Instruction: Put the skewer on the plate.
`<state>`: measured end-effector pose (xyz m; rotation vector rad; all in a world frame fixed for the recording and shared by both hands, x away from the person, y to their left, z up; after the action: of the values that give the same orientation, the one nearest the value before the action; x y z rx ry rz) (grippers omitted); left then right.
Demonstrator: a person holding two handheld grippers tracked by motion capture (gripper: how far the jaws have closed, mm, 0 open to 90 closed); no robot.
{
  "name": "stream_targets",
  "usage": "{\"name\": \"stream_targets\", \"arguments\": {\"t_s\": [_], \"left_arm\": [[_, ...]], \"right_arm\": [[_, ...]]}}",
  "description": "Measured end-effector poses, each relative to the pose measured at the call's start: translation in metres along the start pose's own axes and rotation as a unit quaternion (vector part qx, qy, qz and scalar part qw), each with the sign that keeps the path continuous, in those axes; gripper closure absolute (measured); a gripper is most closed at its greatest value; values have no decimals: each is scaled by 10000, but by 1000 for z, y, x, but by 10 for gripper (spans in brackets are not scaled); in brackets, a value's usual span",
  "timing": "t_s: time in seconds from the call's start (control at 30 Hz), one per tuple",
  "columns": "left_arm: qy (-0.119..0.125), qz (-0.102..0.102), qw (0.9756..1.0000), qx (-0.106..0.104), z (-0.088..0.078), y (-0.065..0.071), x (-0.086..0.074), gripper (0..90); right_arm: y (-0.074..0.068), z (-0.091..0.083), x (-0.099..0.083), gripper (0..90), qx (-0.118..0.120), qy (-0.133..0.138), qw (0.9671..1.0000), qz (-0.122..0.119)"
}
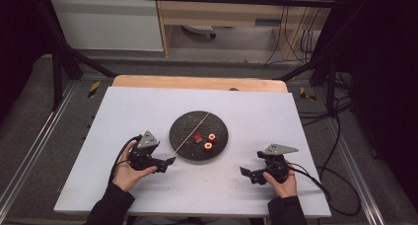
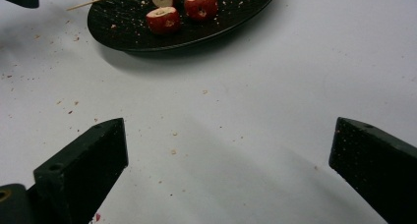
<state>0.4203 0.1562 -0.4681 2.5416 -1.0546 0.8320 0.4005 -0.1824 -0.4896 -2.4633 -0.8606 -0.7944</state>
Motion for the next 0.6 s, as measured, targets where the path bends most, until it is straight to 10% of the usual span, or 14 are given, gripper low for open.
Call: {"name": "stream_targets", "arguments": {"t_s": [0.6], "left_arm": [[84, -375, 9993, 38, -20, -24, -64, 44]], "right_arm": [[0, 2, -2, 14, -27, -96, 9999, 28]]}}
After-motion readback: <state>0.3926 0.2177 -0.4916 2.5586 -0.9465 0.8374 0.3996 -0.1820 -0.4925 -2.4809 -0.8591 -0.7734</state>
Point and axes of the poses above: each handheld gripper's, and its own axes: z roughly forward along the jaws, x roughly out of its top, y roughly to its right, the point moved 7 cm from there along z, roughly forward along the jaws, and after that the axes turned 14 degrees about -y, right-handed, at the moved point
